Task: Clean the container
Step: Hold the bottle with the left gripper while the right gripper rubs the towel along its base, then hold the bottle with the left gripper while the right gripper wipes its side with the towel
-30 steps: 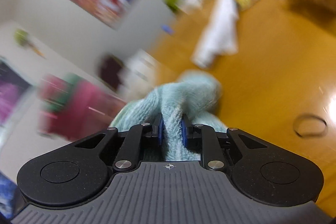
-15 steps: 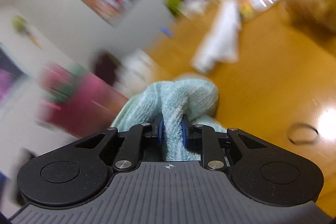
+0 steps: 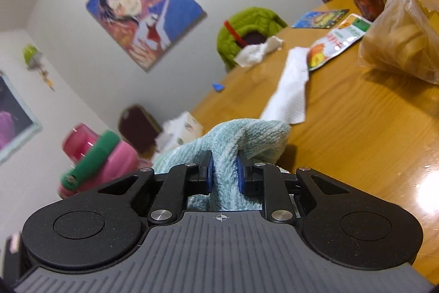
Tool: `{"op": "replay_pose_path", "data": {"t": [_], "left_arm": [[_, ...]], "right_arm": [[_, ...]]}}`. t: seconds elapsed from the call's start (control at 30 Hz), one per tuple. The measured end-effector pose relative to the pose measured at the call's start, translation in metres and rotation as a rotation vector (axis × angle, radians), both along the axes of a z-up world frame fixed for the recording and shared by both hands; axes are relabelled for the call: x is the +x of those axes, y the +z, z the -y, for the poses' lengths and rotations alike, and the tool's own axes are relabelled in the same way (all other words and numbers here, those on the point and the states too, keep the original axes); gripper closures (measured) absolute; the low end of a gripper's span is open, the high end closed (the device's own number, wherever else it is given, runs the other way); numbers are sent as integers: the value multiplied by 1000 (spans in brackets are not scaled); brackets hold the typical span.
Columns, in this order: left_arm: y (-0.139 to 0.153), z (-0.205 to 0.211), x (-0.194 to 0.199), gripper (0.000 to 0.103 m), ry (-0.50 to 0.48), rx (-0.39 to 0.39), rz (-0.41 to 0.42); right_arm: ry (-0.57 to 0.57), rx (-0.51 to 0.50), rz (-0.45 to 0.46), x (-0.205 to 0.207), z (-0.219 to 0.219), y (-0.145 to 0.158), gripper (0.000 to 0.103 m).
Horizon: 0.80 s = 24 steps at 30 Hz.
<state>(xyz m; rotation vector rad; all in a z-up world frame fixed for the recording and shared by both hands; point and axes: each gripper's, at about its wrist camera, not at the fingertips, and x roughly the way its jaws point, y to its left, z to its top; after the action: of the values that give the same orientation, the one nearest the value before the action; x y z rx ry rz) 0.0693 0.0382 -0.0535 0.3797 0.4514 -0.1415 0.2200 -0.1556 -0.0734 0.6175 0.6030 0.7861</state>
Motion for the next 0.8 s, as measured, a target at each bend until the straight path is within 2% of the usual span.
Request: {"op": "replay_pose_path", "data": {"t": [0.07, 0.13, 0.2, 0.3, 0.47, 0.63, 0.67, 0.77, 0.8], "left_arm": [[-1, 2, -1, 17, -24, 1, -8], [-2, 2, -2, 22, -24, -1, 6], [-2, -4, 4, 23, -32, -33, 18], [0, -13, 14, 23, -55, -88, 31], [3, -24, 21, 25, -74, -156, 55], [-1, -25, 25, 28, -87, -164, 69], [-2, -25, 26, 28, -88, -163, 71], [-3, -23, 25, 28, -97, -166, 72], [-4, -22, 24, 28, -104, -166, 73]], "right_arm": [[29, 34, -8, 2, -3, -1, 80], [66, 15, -23, 4, -10, -1, 80], [106, -23, -30, 3, -18, -1, 80], [114, -129, 11, -7, -21, 9, 80], [196, -178, 16, -17, -15, 18, 81], [169, -200, -15, -14, -20, 11, 81], [161, -180, -11, -14, -19, 11, 81], [150, 20, 44, -19, -2, 22, 81], [157, 115, 56, -20, 7, 24, 81]]}}
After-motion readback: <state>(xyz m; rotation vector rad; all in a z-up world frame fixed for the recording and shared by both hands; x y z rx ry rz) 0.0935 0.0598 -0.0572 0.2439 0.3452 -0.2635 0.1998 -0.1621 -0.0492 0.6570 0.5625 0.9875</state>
